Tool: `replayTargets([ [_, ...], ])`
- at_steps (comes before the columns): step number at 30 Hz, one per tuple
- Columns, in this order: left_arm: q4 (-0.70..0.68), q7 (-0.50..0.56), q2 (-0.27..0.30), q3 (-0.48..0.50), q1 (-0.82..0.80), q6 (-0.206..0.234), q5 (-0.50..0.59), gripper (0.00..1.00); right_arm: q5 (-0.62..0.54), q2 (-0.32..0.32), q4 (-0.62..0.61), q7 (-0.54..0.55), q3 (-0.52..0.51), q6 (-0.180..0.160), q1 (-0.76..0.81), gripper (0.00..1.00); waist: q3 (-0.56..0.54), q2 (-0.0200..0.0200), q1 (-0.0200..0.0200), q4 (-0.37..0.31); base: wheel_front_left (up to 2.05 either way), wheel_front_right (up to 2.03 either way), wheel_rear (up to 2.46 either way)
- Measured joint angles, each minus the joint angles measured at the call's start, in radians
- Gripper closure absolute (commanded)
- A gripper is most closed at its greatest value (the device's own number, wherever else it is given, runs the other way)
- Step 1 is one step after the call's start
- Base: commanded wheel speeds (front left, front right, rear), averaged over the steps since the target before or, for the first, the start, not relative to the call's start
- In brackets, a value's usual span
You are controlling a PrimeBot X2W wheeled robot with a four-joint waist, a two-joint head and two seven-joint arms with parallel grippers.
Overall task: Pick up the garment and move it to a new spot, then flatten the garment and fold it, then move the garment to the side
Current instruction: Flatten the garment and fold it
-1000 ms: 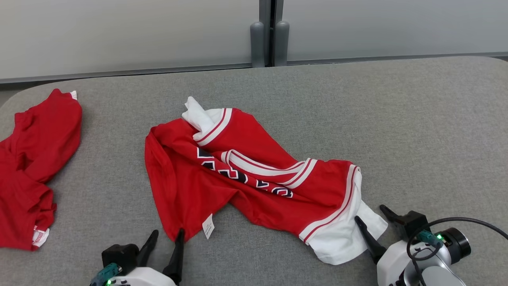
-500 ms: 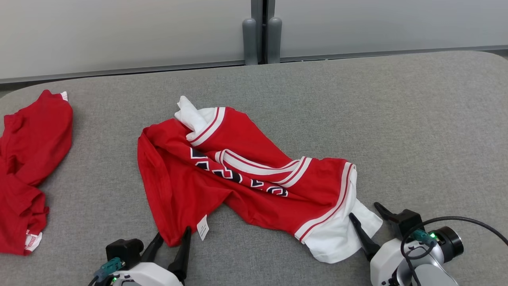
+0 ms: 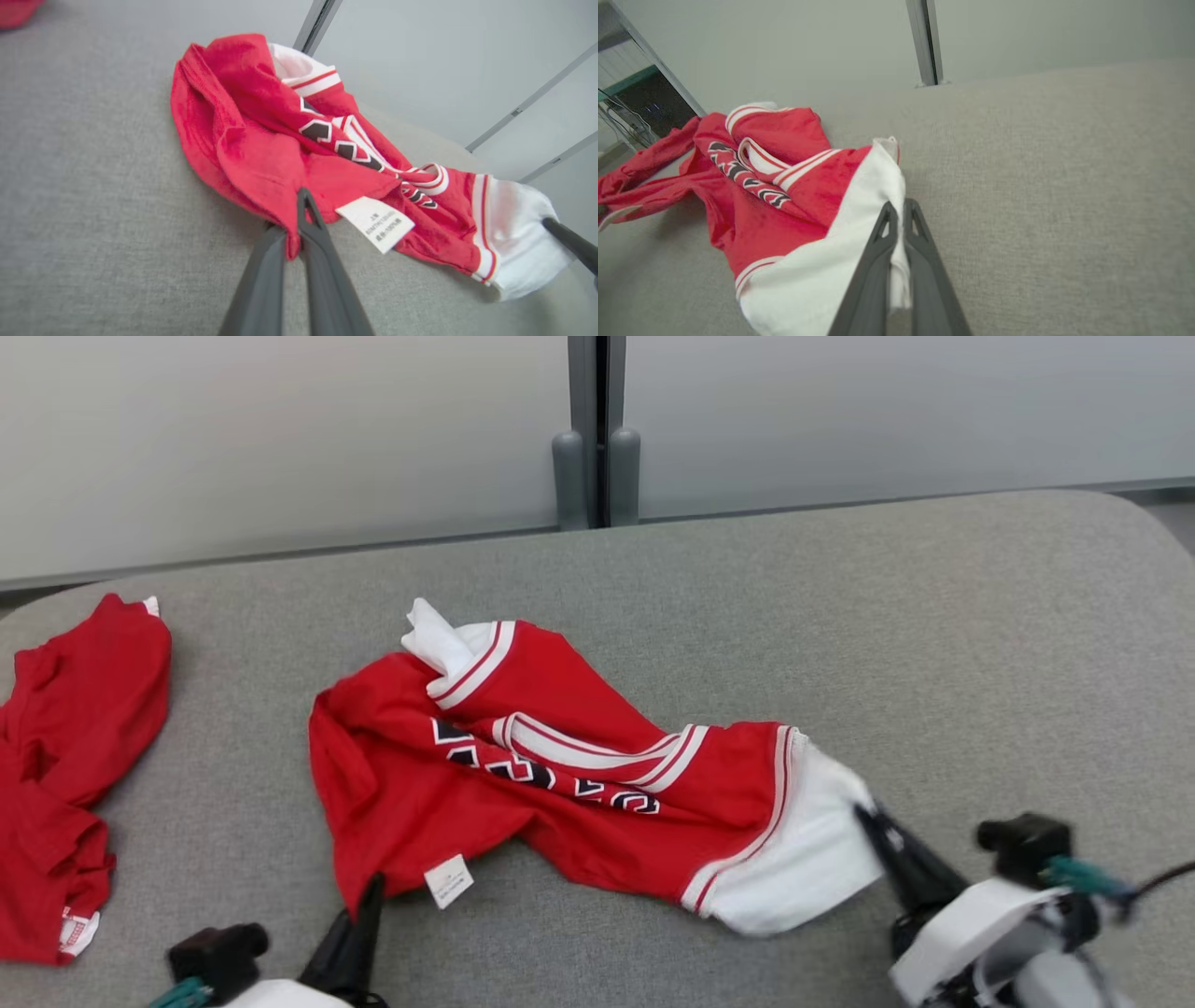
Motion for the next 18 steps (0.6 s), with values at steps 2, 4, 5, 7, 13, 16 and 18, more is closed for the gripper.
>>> replayTargets([
  [2,-0.117,0.014,0.025,0.029,0.045,0.000,-0.038,1.00,0.118,-0.067,-0.141,0.022,-0.028,0.000,0.035,1.00,-0.015,0.0000,0.0000,-0.004,0.00,0.00,0.00],
  [4,-0.255,0.047,0.051,0.053,0.085,0.010,-0.069,1.00,0.240,-0.132,-0.283,0.058,-0.077,0.000,0.078,1.00,-0.028,0.0000,0.0000,-0.008,0.00,0.00,0.00],
  [5,-0.331,0.069,0.064,0.062,0.102,0.021,-0.077,1.00,0.289,-0.168,-0.351,0.081,-0.103,0.000,0.101,1.00,-0.032,0.0000,0.0000,-0.010,0.00,0.00,0.00],
  [7,-0.477,0.113,0.093,0.080,0.130,0.049,-0.082,1.00,0.378,-0.230,-0.472,0.119,-0.171,0.000,0.143,1.00,-0.038,0.0000,0.0000,-0.016,0.00,0.00,0.00],
  [13,-0.846,0.250,0.161,0.124,0.120,0.122,-0.111,1.00,0.537,-0.311,-0.728,0.194,-0.414,0.000,0.192,1.00,-0.016,0.0000,0.0000,-0.036,0.00,0.00,0.00],
  [16,-0.966,0.326,0.200,0.146,0.037,0.145,-0.133,1.00,0.593,-0.320,-0.823,0.250,-0.515,0.000,0.173,1.00,0.011,0.0000,0.0000,-0.047,0.00,0.00,0.00],
  [18,-1.010,0.379,0.227,0.165,-0.045,0.161,-0.147,1.00,0.616,-0.321,-0.864,0.292,-0.573,0.000,0.131,1.00,0.032,0.0000,0.0000,-0.055,0.00,0.00,0.00],
])
